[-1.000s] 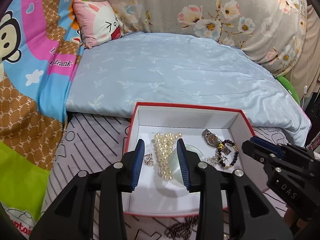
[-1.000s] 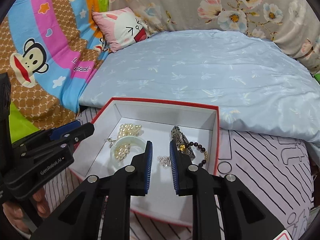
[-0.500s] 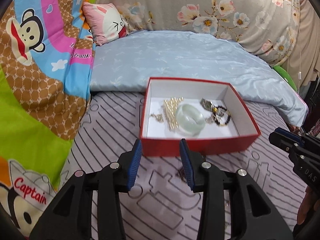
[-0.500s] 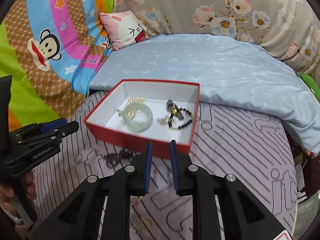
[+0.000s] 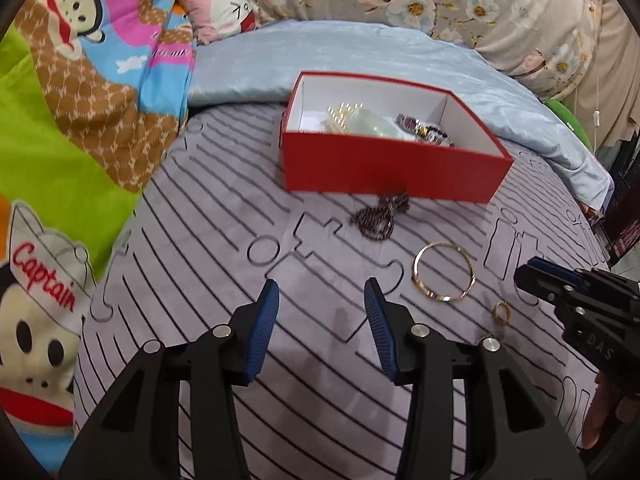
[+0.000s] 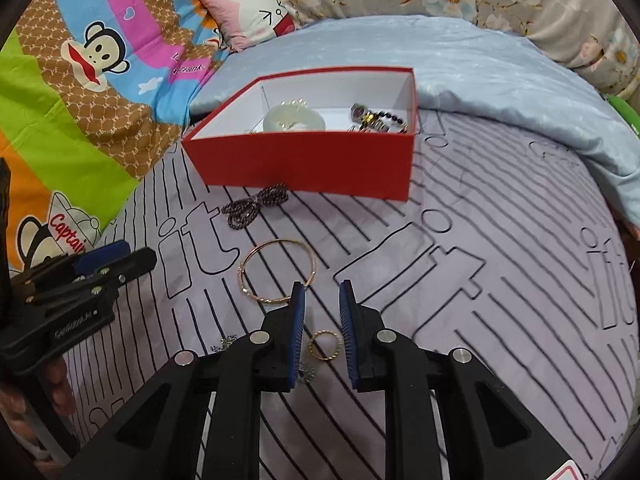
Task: Organize jewelry
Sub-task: 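Move the left gripper toward the dark bead necklace while the right gripper approaches the gold bangle, then close the left gripper on the dark bead necklace while the right gripper grasps the gold bangle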
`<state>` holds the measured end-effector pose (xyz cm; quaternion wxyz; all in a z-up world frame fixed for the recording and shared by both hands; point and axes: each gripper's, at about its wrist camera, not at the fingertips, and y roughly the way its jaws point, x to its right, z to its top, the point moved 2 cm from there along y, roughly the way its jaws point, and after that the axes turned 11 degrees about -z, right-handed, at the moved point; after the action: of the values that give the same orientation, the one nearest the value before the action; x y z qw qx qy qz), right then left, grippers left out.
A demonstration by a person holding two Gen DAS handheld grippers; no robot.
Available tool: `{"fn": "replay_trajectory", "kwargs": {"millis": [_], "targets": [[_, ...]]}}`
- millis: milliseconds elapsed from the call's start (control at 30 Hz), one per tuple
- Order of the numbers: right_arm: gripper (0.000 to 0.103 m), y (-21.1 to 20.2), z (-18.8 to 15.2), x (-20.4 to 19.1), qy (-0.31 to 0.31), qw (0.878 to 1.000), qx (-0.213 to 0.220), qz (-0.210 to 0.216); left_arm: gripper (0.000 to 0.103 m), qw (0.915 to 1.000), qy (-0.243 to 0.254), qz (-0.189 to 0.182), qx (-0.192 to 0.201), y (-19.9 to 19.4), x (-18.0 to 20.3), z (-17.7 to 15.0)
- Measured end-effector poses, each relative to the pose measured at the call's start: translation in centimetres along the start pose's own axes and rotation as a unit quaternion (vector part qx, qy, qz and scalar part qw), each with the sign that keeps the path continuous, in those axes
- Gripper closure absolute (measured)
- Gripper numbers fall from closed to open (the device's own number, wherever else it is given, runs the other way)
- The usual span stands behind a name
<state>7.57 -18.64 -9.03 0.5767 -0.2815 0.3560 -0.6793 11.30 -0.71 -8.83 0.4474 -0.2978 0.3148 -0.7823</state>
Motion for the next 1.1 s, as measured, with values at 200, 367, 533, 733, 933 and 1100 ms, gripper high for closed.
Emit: {"fn": "replay_trajectory", "kwargs": {"millis": [200, 367, 533, 733, 933, 1100], "targets": [[0.085, 2.4, 0.3, -1.2, -0.002, 1.0, -0.014, -0.002, 0.06, 0.9998, -0.02, 0.006, -0.008, 0.1, -0.9, -1.0], [0.085, 3.6, 0.7, -1.4, -0.001, 1.0, -0.019, -0.009, 0.06, 0.9997, -0.016, 0.016, -0.005, 0.0, -1.0, -1.1], [0.085, 4.0, 0.8, -1.7, -0.007, 1.0, -0.019, -0.013, 0.06, 0.9997, -0.019, 0.012, -0.003, 0.0, -1.0, -0.8], [0.092, 4.1, 0.7, -1.9, -0.023, 0.999, -0.013, -0.027, 0.06, 0.9998, -0.016, 0.014, -0.003, 0.2, -0.9, -0.5], [0.101, 3.8, 0.7, -0.6, -0.007, 1.0, -0.016, -0.025, 0.055, 0.9999, -0.007, 0.013, -0.008, 1.1, -0.4, 0.1], [0.101, 2.9, 0.7, 1.1, 0.019, 1.0, -0.01, -0.02, 0.046, 0.9999, 0.012, 0.003, -0.002, 2.1, 1.1, 1.1]]}}
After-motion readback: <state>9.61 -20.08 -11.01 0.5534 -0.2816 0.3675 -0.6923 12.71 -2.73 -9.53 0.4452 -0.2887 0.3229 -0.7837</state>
